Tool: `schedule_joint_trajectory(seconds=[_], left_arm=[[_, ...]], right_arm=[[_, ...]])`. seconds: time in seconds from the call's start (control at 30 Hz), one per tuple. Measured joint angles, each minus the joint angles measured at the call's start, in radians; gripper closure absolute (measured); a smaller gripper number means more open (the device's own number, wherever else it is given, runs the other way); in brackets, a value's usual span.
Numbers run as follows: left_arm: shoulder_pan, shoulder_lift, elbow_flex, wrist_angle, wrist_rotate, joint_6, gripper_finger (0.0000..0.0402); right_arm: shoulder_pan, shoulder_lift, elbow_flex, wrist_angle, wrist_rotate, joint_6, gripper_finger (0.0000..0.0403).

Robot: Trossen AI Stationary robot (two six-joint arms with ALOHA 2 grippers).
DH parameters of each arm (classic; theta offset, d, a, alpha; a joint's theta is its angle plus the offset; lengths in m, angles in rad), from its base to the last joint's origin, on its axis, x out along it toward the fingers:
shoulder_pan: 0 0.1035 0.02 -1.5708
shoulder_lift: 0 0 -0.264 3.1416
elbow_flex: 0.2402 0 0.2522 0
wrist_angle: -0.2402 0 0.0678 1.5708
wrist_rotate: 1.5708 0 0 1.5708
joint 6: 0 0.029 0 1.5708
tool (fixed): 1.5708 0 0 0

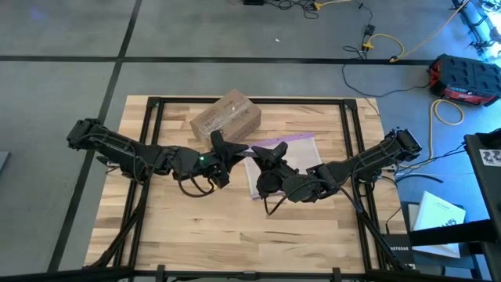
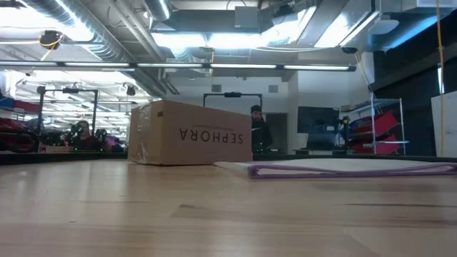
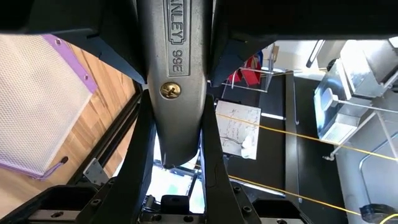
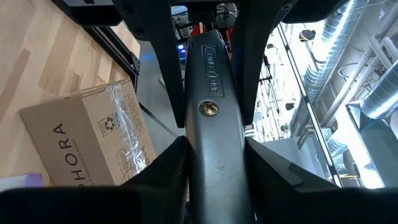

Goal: Unpack boxes
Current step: Open the cutter

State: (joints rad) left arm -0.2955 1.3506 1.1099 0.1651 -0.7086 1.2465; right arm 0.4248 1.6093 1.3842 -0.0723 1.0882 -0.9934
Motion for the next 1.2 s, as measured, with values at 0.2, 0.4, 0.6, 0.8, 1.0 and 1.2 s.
schedule_joint_trajectory(seconds=[0.2,0.4,0.6,0.8,1.0,1.2], left_arm=[[0.001,0.000,0.000,-0.001,0.002,-0.005,0.0238],[0.001,0.000,0.000,0.006,0.004,-0.006,0.0195],[0.001,0.000,0.000,0.003,0.004,0.001,0.0210],[0.001,0.000,0.000,0.001,0.006,0.003,0.0229],[0.001,0.000,0.000,0.000,0.010,0.004,0.0231],[0.001,0.000,0.000,0.000,0.011,0.002,0.0232]], right_arm=[[0.000,0.000,0.000,0.000,-0.014,0.000,0.0290],[0.000,0.000,0.000,0.002,-0.042,0.003,0.0291],[0.000,0.000,0.000,0.003,-0.044,0.003,0.0291],[0.000,0.000,0.000,0.012,-0.053,0.002,0.0291],[0.000,0.000,0.000,0.018,-0.078,0.002,0.0291],[0.000,0.000,0.000,0.018,-0.079,0.002,0.0291]])
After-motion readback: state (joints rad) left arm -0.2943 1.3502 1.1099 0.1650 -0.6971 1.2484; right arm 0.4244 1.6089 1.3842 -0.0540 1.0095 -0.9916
